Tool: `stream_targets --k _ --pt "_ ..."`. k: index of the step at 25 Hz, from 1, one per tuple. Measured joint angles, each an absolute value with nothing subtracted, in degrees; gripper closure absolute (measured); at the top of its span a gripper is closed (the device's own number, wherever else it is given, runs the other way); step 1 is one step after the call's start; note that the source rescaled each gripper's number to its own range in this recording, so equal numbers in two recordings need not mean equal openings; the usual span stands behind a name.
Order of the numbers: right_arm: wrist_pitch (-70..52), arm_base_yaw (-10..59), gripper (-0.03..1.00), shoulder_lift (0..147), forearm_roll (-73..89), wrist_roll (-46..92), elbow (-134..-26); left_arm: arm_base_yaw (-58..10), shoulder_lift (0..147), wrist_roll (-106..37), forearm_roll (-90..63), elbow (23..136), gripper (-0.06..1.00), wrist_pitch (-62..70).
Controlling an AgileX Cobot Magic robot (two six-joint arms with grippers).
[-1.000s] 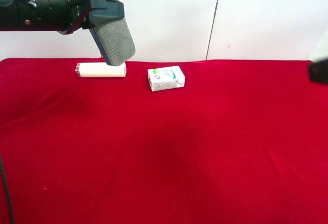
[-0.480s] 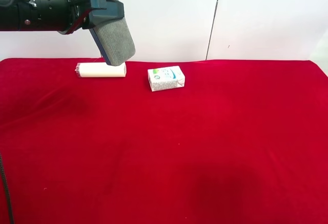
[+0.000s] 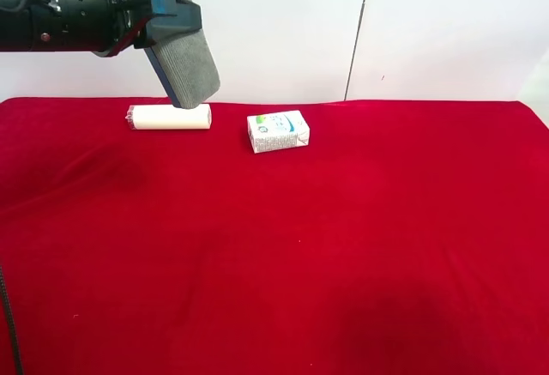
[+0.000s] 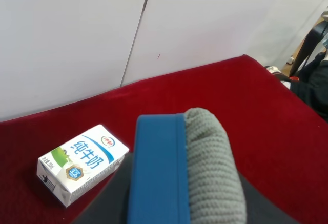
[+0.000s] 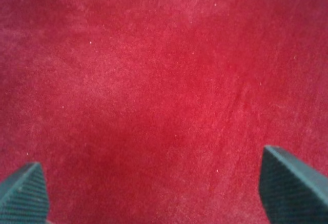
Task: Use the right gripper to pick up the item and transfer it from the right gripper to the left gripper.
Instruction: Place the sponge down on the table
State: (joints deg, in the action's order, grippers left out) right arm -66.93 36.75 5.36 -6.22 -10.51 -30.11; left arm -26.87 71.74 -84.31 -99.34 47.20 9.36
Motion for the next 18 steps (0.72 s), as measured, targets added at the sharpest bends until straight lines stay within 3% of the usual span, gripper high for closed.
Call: stream_targets --k 18 --pt "-65.54 36.75 0.32 5.36 -8.3 -10.58 -30.11 -26.87 71.74 -84.31 -99.34 47.2 0.93 9.24"
